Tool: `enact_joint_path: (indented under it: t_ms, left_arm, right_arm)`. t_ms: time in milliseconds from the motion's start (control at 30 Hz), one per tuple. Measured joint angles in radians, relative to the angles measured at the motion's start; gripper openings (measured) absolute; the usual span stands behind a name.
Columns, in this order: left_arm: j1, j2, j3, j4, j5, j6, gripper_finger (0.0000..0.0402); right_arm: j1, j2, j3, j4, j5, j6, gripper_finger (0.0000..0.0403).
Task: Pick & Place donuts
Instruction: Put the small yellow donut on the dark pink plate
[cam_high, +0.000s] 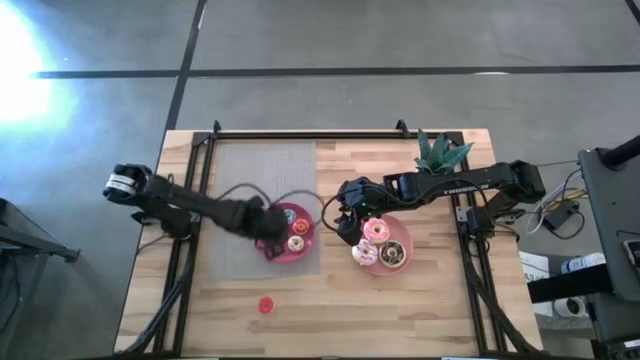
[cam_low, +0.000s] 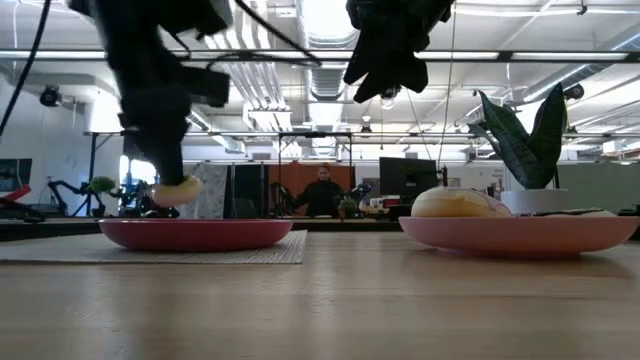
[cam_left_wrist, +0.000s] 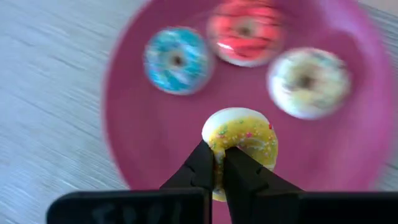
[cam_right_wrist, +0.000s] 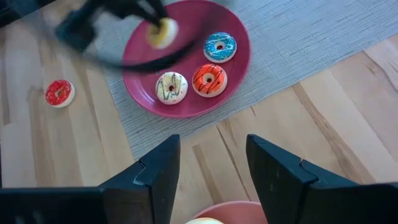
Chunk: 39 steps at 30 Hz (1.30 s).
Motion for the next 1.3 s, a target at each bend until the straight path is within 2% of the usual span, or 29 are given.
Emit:
enact_joint_path:
  t_ms: [167, 233, 333, 533, 700, 933, 1067, 1133, 1200, 1300]
  left_arm:
    - [0.140, -0.004, -0.040, 0.003, 0.090, 0.085, 0.0000]
    - [0.168, -0.005, -0.062, 0.002, 0.157, 0.122, 0.0000]
    - [0.180, -0.003, -0.097, 0.025, 0.199, 0.114, 0.0007]
    - [0.171, -0.004, -0.119, 0.034, 0.206, 0.034, 0.0074]
    - [0.161, -0.008, -0.085, 0.029, 0.205, 0.028, 0.0126]
    - [0.150, -0.010, -0.027, -0.101, 0.167, 0.087, 0.0144]
    - [0.147, -0.021, -0.024, -0.107, 0.163, 0.081, 0.0145]
    - [0.145, -0.040, -0.025, -0.107, 0.166, 0.071, 0.0145]
    - [0.145, -0.058, -0.026, -0.108, 0.169, 0.055, 0.0145]
    - [0.140, -0.094, -0.027, -0.091, 0.168, 0.066, 0.0145]
  right_arm:
    - [0.000, 0.000, 0.000, -0.003, -0.001, 0.007, 0.0176]
    - [0.000, 0.000, 0.000, -0.003, -0.001, 0.010, 0.0176]
    - [0.000, 0.000, 0.000, -0.003, -0.001, 0.010, 0.0176]
    - [0.000, 0.000, 0.000, -0.003, -0.001, 0.005, 0.0176]
    - [-0.003, 0.000, 0.000, -0.001, -0.001, 0.000, 0.0176]
    - [-0.008, 0.000, 0.000, 0.000, -0.001, -0.005, 0.0176]
    - [-0.012, 0.000, 0.000, 0.004, -0.001, -0.017, 0.0176]
    - [-0.012, 0.000, 0.000, 0.016, -0.028, -0.017, 0.0176]
    - [-0.017, 0.012, 0.000, 0.056, -0.115, -0.008, 0.0175]
    - [-0.036, 0.061, -0.011, 0.146, -0.250, 0.089, 0.0173]
